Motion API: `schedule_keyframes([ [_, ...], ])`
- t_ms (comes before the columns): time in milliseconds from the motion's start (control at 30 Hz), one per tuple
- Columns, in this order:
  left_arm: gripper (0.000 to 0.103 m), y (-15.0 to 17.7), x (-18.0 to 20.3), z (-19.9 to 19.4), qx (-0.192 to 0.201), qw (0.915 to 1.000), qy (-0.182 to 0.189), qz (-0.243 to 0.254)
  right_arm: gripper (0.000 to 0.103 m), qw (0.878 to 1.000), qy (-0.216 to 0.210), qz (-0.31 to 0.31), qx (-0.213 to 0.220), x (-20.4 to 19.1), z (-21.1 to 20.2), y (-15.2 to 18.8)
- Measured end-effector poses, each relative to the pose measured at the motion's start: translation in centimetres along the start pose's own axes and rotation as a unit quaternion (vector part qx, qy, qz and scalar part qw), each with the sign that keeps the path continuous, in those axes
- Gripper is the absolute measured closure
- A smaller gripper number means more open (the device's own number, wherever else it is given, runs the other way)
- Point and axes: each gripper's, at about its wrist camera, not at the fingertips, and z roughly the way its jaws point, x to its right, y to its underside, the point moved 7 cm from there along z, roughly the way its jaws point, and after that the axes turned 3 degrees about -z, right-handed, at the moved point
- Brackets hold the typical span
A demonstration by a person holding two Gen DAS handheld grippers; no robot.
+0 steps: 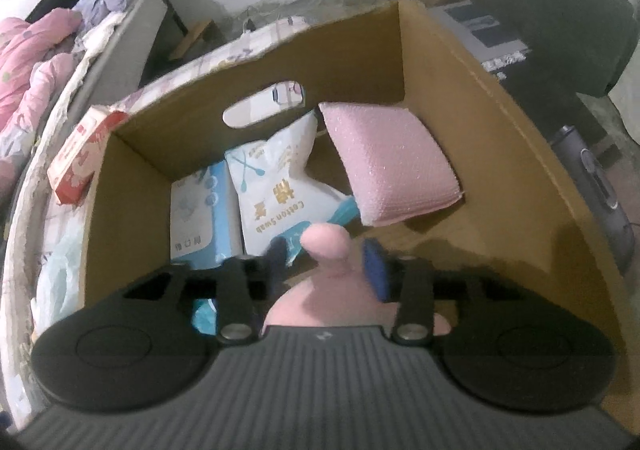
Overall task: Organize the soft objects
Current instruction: 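Open the right gripper to drop the pink pig plush in the box, then move the right gripper back to the bed onto the blue towel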
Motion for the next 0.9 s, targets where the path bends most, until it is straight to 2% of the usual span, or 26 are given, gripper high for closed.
schedule_keyframes([
  [133,0.015,0.4,-0.8,-0.6,0.001,1.0,-0.005,-0.003,0.05,1.0,-0.003,0.004,0.02,-0.4,-2.3,0.3],
  [233,0.015,0.9,-1.5,-1.3,0.001,0.9999,-0.013,-0.002,0.049,0.999,-0.022,0.007,0.04,-1.3,-4.8,0.7],
  [400,0.015,1.9,-2.6,-2.3,0.0,0.9997,-0.025,0.0,0.046,0.994,-0.086,0.01,0.072,-4.6,-10.1,2.4],
  [533,0.015,2.8,-3.1,-2.8,-0.004,0.9994,-0.034,0.007,0.044,0.987,-0.141,-0.017,0.081,-8.8,-13.7,4.8],
  [733,0.015,4.4,-3.6,-3.0,-0.009,0.9986,-0.049,0.019,0.044,0.97,-0.23,-0.049,0.058,-15.5,-16.4,9.6],
  [900,0.018,6.1,-4.2,-2.0,-0.026,0.9977,-0.057,0.023,0.044,0.959,-0.276,-0.069,0.007,-20.7,-15.3,14.4],
])
